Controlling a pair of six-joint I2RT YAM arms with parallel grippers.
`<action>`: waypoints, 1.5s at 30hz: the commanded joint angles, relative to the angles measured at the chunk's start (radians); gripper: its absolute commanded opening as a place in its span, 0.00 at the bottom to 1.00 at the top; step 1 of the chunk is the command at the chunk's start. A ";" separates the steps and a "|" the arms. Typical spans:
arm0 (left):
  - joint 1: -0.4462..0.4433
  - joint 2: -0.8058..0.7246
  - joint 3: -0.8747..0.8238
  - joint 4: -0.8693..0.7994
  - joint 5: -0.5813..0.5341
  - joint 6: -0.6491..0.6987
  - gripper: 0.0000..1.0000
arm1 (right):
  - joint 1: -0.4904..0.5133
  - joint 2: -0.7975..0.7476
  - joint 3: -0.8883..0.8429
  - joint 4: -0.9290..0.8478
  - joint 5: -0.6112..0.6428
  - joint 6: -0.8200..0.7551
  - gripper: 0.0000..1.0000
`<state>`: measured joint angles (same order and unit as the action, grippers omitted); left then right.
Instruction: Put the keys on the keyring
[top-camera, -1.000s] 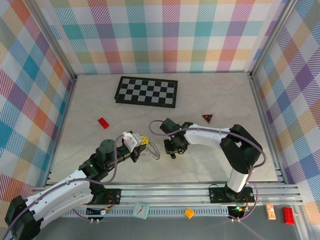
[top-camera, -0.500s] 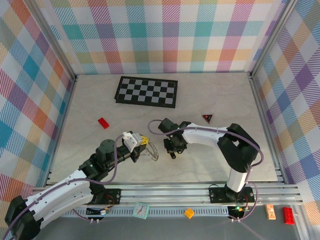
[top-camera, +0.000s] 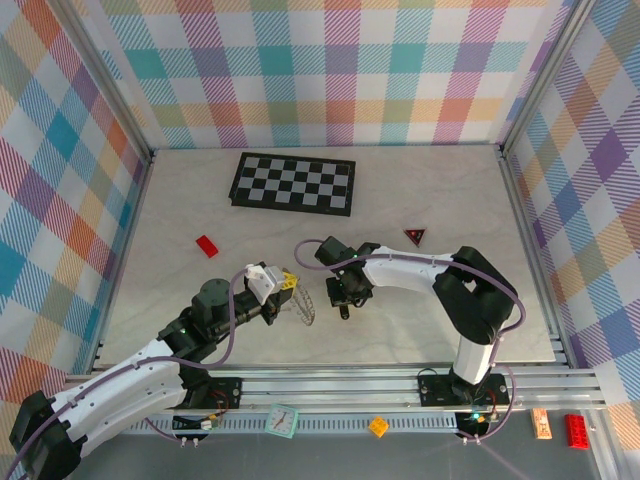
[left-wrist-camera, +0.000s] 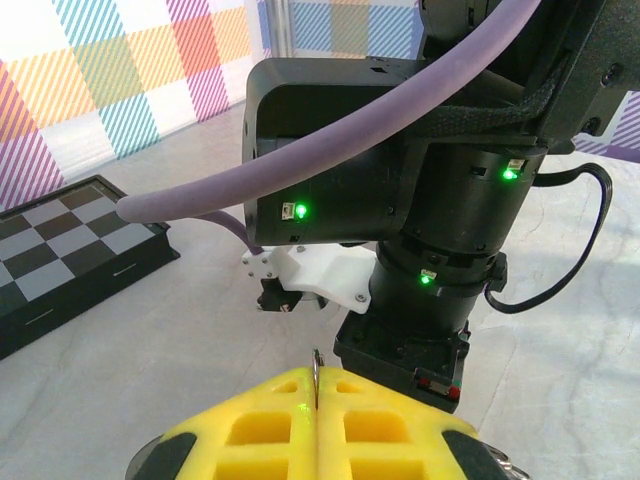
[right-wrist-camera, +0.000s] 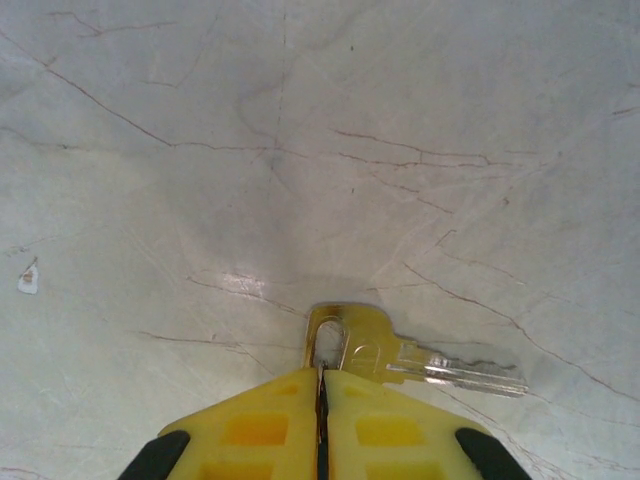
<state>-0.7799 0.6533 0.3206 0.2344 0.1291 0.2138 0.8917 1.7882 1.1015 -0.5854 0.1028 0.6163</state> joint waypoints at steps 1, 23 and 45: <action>0.009 -0.004 0.034 0.026 0.002 0.014 0.00 | 0.011 0.005 0.026 -0.028 0.019 0.006 0.06; 0.008 0.214 0.075 0.175 0.179 0.034 0.00 | -0.023 -0.497 -0.263 0.233 -0.163 -0.589 0.00; 0.008 0.355 0.082 0.286 0.354 0.083 0.00 | -0.046 -0.712 -0.369 0.360 -0.447 -0.876 0.00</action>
<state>-0.7799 1.0088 0.3706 0.4515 0.4316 0.2695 0.8509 1.0630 0.7124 -0.2676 -0.2932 -0.2298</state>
